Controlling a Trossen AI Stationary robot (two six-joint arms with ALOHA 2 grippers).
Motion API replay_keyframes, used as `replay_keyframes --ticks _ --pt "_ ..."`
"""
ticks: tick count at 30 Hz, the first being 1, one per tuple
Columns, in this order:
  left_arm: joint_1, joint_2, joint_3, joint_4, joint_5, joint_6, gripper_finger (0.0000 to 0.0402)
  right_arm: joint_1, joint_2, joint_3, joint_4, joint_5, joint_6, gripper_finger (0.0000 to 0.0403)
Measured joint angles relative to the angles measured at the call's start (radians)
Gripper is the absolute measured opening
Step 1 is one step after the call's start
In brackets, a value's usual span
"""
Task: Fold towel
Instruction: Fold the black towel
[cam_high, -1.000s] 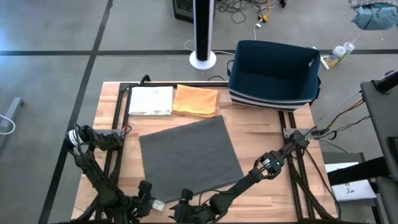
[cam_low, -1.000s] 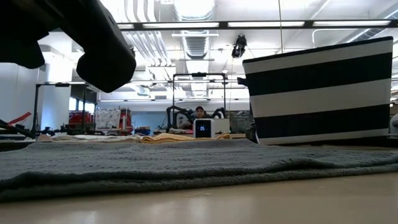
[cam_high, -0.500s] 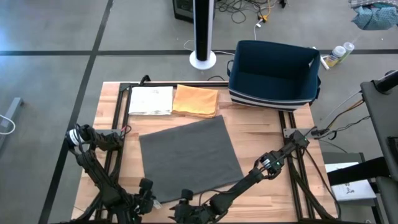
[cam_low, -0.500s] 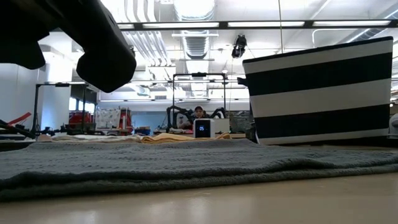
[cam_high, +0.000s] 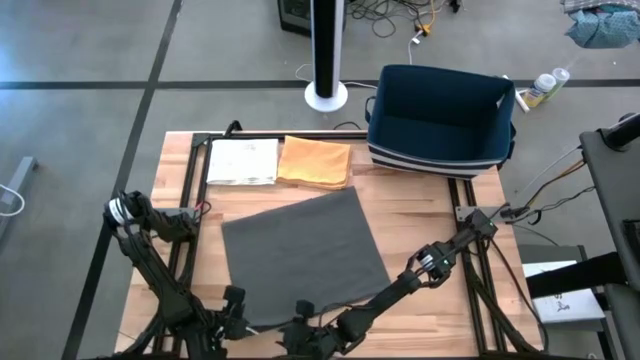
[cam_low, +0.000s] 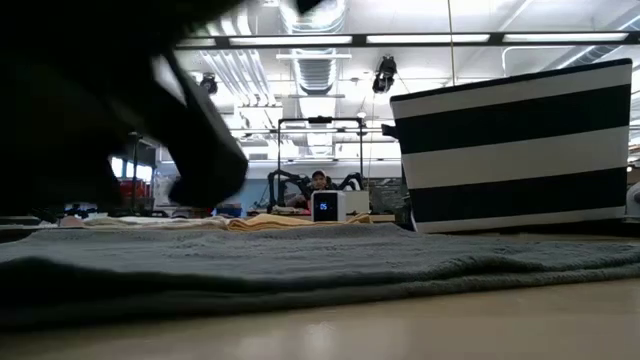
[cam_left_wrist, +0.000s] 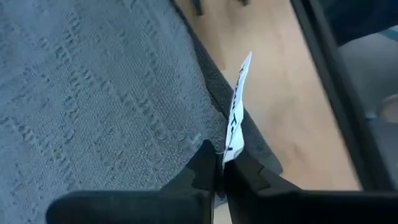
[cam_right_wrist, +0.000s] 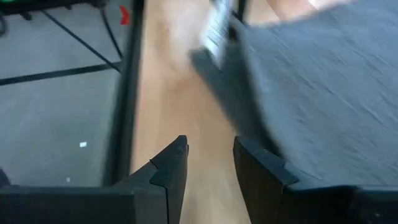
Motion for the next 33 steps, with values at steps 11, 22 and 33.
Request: replay_keyframes --ticks 11,22,33 --pt "0.003 -0.016 0.0 -0.002 0.025 -0.016 0.0008 -0.019 0.0 -0.015 0.001 -0.003 0.024 0.0145" --pt "0.004 -0.026 0.0 -0.088 0.026 -0.08 0.0008 -0.014 0.0 -0.042 0.002 -0.009 0.043 0.0139" --pt "-0.009 -0.031 0.0 -0.074 0.076 -0.099 0.001 -0.017 -0.005 -0.043 -0.051 -0.008 0.067 0.0148"
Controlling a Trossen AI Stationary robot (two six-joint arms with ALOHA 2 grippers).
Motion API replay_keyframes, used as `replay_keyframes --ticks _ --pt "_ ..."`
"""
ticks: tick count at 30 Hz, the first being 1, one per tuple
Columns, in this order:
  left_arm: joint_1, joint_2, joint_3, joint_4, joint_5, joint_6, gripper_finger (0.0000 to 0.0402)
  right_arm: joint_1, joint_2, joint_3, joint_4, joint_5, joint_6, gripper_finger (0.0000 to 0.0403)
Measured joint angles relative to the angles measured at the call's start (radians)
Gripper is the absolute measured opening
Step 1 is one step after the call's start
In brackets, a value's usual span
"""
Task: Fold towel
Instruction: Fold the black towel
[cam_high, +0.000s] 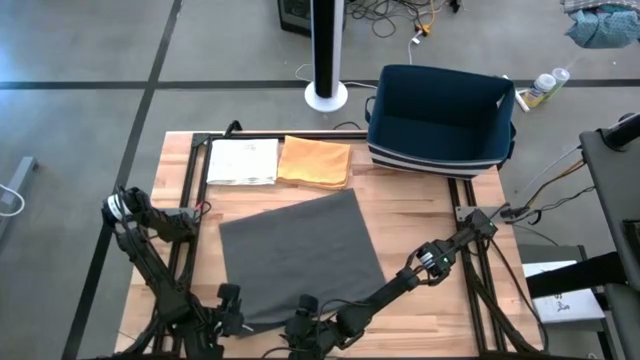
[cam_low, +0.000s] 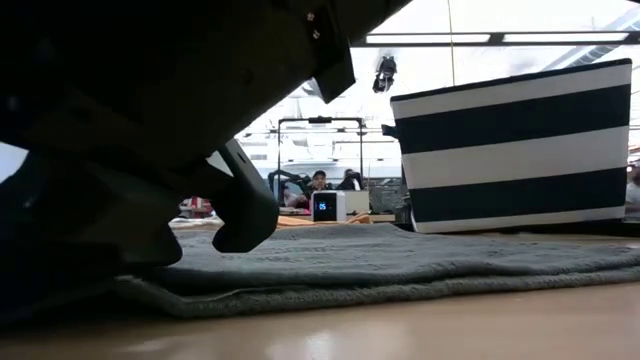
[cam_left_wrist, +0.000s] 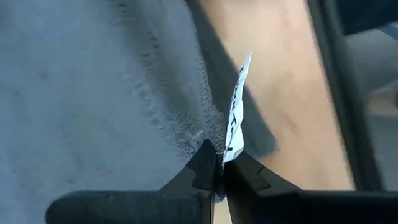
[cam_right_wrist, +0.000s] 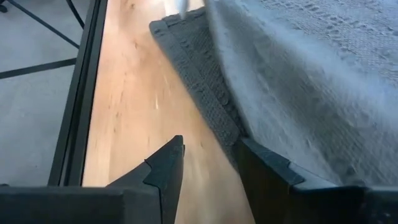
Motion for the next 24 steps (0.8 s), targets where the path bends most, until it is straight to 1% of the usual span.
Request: replay_keyframes --ticks 3,6,13,18,22,24 --pt "-0.01 -0.001 0.0 0.023 0.033 0.0 0.0013 -0.001 0.0 0.0 -0.002 0.001 0.011 0.0149" --pt "-0.015 -0.001 0.0 0.038 0.035 0.0 0.0016 -0.003 0.0 0.0 -0.003 0.0 0.011 0.0145" --pt "-0.014 0.015 0.0 0.122 -0.005 0.022 0.0032 -0.004 0.0 0.0 -0.003 -0.001 0.01 0.0141" --pt "-0.014 0.028 0.0 0.138 -0.009 0.002 0.0065 -0.003 0.0 0.024 -0.04 -0.003 0.0 0.0152" --pt "-0.014 0.045 -0.006 0.164 -0.075 -0.065 0.0098 0.003 -0.002 0.077 -0.147 -0.009 -0.001 0.0162" --pt "-0.014 0.063 -0.016 0.199 -0.087 -0.075 0.0113 0.008 -0.006 0.114 -0.208 -0.027 -0.005 0.0164"
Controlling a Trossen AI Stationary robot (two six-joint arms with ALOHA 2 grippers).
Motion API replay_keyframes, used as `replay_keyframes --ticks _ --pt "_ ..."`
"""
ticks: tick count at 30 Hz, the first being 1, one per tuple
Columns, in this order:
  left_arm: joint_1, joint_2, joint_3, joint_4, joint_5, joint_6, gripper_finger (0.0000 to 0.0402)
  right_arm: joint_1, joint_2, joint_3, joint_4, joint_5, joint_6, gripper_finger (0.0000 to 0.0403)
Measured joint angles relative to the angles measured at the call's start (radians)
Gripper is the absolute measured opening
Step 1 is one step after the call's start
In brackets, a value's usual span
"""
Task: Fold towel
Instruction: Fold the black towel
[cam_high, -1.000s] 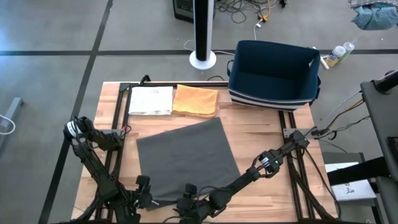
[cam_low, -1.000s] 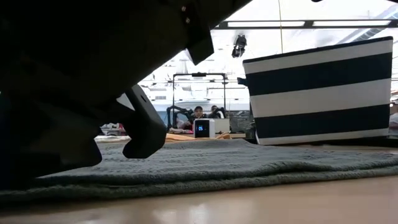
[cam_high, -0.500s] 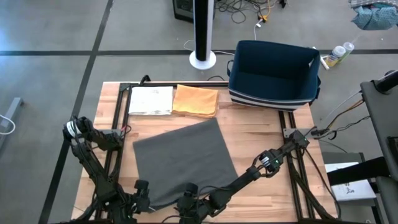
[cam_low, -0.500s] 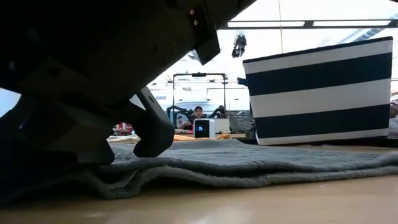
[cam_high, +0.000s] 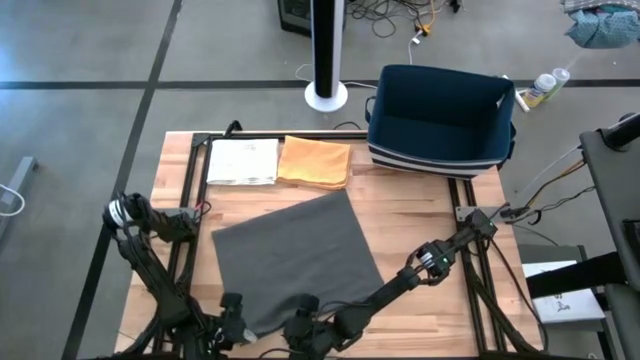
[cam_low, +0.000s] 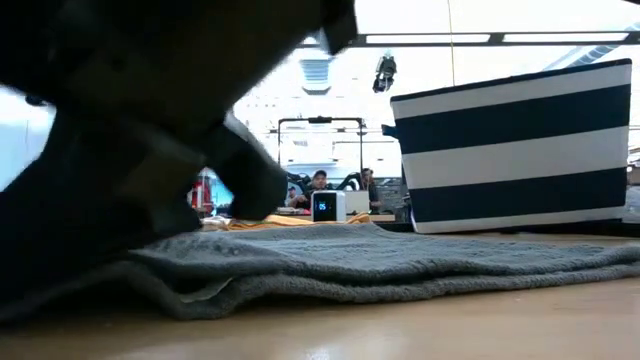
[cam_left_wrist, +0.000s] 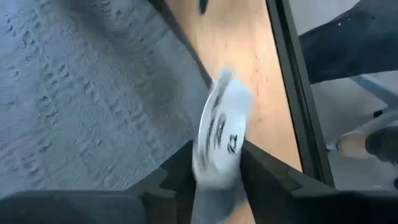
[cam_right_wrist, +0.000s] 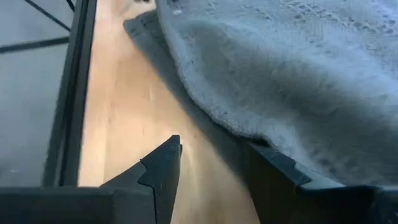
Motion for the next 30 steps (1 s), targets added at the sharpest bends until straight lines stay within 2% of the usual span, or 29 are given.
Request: replay_keyframes --ticks 4,9,14,18,21,25,27,30 --pt "0.0 0.044 -0.018 0.051 0.0 -0.002 0.014 0.027 -0.03 0.076 -0.182 -0.039 -0.001 0.0164" --pt "0.0 0.08 -0.024 0.069 -0.013 -0.004 0.0168 0.065 -0.065 0.145 -0.536 -0.032 0.076 0.0163" --pt "0.0 0.082 -0.024 0.086 -0.013 -0.003 0.0192 0.084 -0.114 0.126 -0.87 0.037 0.26 0.0163" --pt "0.0 0.081 -0.022 0.087 -0.006 -0.003 0.0208 0.098 -0.158 0.096 -1.046 0.127 0.389 0.0163" --pt "0.0 0.08 -0.022 0.089 -0.002 -0.003 0.0216 0.101 -0.216 0.03 -1.093 0.147 0.437 0.0163" --pt "0.0 0.08 -0.022 0.09 0.0 -0.003 0.0221 0.091 -0.312 -0.133 -1.066 0.136 0.467 0.0163" --pt "0.0 0.08 -0.022 0.09 0.0 -0.003 0.0221 0.083 -0.379 -0.24 -1.009 0.122 0.483 0.0163" --pt "0.0 0.08 -0.024 0.09 -0.001 -0.003 0.0217 0.071 -0.499 -0.438 -0.81 0.07 0.467 0.0162"
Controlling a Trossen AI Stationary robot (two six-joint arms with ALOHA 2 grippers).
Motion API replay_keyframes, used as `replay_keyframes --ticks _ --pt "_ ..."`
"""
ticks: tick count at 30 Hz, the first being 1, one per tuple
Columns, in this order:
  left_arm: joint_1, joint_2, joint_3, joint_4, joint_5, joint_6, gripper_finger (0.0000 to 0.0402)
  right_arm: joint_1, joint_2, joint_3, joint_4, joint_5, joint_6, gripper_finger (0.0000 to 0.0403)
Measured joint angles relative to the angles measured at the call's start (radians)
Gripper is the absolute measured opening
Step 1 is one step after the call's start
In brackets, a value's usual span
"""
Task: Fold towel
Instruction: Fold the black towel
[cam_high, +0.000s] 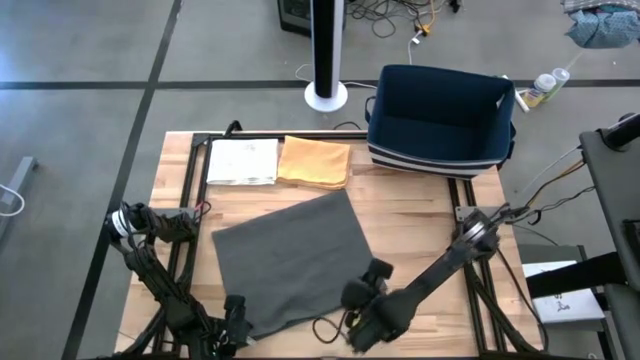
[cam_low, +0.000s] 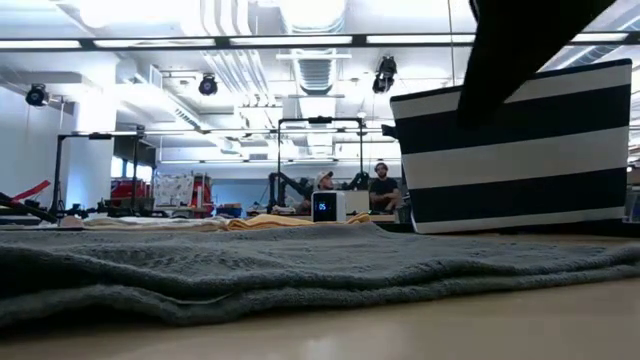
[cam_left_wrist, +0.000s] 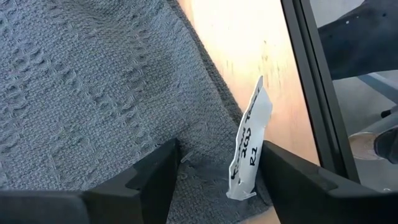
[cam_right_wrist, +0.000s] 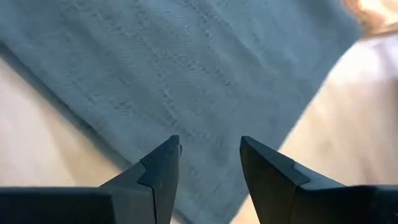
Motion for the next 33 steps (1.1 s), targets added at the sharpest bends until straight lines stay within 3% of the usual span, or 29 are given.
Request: replay_keyframes --ticks 5,10,20,28,33 --pt "0.0 0.0 -0.003 0.0 -0.002 0.0 0.0213 -0.022 -0.098 -0.31 0.408 -0.081 -0.064 0.0158" --pt "0.0 0.0 -0.003 -0.001 -0.002 -0.011 0.022 -0.036 -0.098 -0.46 0.523 -0.166 -0.019 0.0143" --pt "0.001 0.0 -0.004 -0.003 -0.017 -0.053 0.0218 -0.021 -0.182 -0.5 0.401 -0.186 -0.044 0.0136" --pt "-0.001 0.002 0.028 0.003 -0.007 -0.037 0.0223 -0.021 -0.209 -0.498 0.549 -0.099 -0.106 0.0143" --pt "-0.001 0.002 0.044 0.001 0.013 -0.029 0.0242 -0.022 -0.174 -0.5 0.67 -0.121 -0.192 0.0133"
